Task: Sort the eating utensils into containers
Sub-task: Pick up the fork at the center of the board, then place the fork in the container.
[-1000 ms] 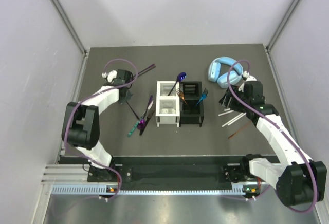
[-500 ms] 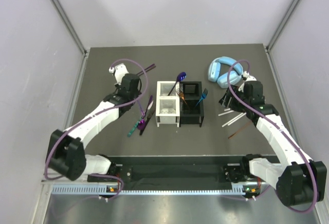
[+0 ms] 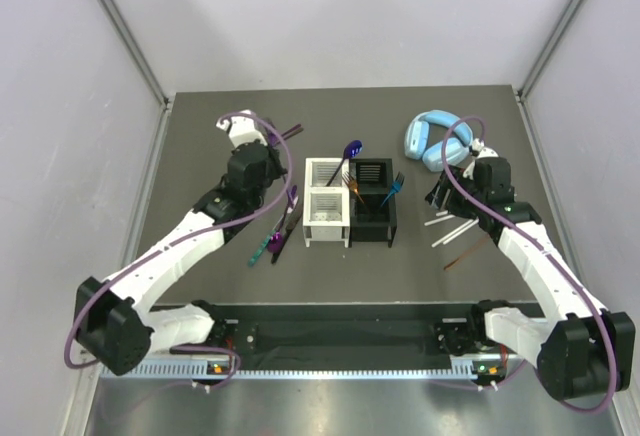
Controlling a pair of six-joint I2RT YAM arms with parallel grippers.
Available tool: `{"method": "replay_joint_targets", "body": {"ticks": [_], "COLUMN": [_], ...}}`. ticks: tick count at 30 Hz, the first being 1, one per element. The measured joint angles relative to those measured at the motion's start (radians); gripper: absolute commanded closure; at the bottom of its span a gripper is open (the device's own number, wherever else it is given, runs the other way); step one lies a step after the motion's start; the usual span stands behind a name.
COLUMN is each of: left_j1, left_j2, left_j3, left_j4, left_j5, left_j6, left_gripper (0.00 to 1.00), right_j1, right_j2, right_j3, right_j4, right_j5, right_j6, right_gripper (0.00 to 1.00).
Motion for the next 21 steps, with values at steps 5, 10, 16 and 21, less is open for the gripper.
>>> {"method": "replay_joint_targets", "body": {"ticks": [5, 10, 16, 21], "left_j1": [-0.116, -0.208, -0.283, -0.323], "left_j2": [0.077, 0.135, 0.172, 0.262], "left_j3": [0.051, 0.119, 0.146, 0.146], "left_j4": [0.055, 0.09, 0.176, 0.282], "left_j5": [0.041, 0.053, 0.044, 0.042], "left_j6": [0.019, 0.023, 0.04, 0.061], "left_gripper": [1.0, 1.0, 1.0, 1.0], "right_j1": [0.0, 0.0, 0.0, 0.0], "right_j2": [0.0, 0.0, 0.0, 0.0], "right_j3": [0.0, 0.0, 0.0, 0.0], "right_j4": [0.0, 0.0, 0.0, 0.0], "right_j5": [-0.002, -0.001, 0.0, 0.0], "right_j6": [0.0, 0.0, 0.0, 0.0], "right_gripper": [0.35, 0.35, 0.35, 0.35]}}
